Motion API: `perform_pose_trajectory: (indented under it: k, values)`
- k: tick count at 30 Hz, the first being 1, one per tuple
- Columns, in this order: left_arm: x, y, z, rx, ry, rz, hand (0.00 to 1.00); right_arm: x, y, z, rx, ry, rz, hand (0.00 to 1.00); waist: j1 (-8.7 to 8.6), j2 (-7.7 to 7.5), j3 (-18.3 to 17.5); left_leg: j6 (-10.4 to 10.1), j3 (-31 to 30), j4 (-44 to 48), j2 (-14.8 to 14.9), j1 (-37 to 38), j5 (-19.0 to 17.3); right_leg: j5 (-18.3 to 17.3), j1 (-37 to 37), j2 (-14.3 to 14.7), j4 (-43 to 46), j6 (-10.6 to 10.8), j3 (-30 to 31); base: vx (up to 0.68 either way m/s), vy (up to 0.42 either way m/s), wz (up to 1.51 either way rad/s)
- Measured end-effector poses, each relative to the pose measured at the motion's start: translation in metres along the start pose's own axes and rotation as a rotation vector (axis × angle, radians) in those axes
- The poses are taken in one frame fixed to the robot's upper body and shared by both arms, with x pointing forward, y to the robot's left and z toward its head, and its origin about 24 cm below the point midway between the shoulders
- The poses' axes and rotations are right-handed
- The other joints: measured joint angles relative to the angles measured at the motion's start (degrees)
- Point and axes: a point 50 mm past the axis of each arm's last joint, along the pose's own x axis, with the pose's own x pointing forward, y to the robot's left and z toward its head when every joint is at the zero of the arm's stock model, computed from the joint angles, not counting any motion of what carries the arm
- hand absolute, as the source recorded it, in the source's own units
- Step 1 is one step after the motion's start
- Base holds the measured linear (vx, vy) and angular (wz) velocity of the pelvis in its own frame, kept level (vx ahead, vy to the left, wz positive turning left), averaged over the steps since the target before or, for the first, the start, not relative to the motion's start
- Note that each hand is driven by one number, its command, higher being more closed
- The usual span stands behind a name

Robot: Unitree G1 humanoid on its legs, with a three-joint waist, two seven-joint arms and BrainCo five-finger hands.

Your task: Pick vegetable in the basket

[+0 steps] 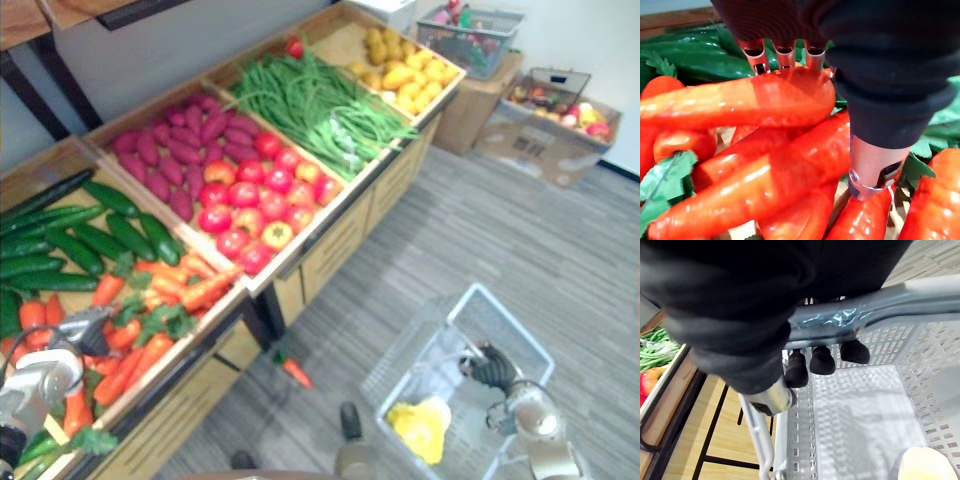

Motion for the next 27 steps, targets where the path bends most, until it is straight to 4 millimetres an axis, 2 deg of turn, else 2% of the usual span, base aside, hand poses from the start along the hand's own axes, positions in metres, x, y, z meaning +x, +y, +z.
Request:
perform_pose_trajectory:
  k: [13, 17, 27]
  values:
    - [0.001, 0.001, 0.000, -0.005, 0.014, 0.006, 1.00, 0.000, 0.001, 0.001, 0.000, -0.005, 0.003, 1.00, 0.59, 0.14, 0.2, 0.1, -1.9, 0.0, 0.3, -0.1, 0.1, 0.4, 1.2, 0.0, 0.1, 0.0, -2.6, 0.02, -0.026, 0.07]
    - [0.003, 0.004, 0.006, -0.023, 0.002, 0.038, 1.00, -0.001, 0.002, -0.001, 0.003, 0.001, 0.008, 1.00, 1.11, 0.17, 0.2, 0.2, -2.5, 0.0, 0.2, 0.0, 0.2, 0.3, 1.5, -0.1, 0.3, 0.0, -3.0, -0.03, -0.030, 0.07]
    - [0.002, 0.056, 0.042, -0.014, -0.148, 0.270, 1.00, -0.004, 0.019, -0.006, 0.051, 0.018, 0.029, 1.00, 1.91, 0.32, 0.1, 0.7, -6.5, 0.0, -0.1, 0.1, 1.3, 0.0, 4.1, -0.8, 0.1, -0.3, -7.0, -0.03, -0.027, 0.20]
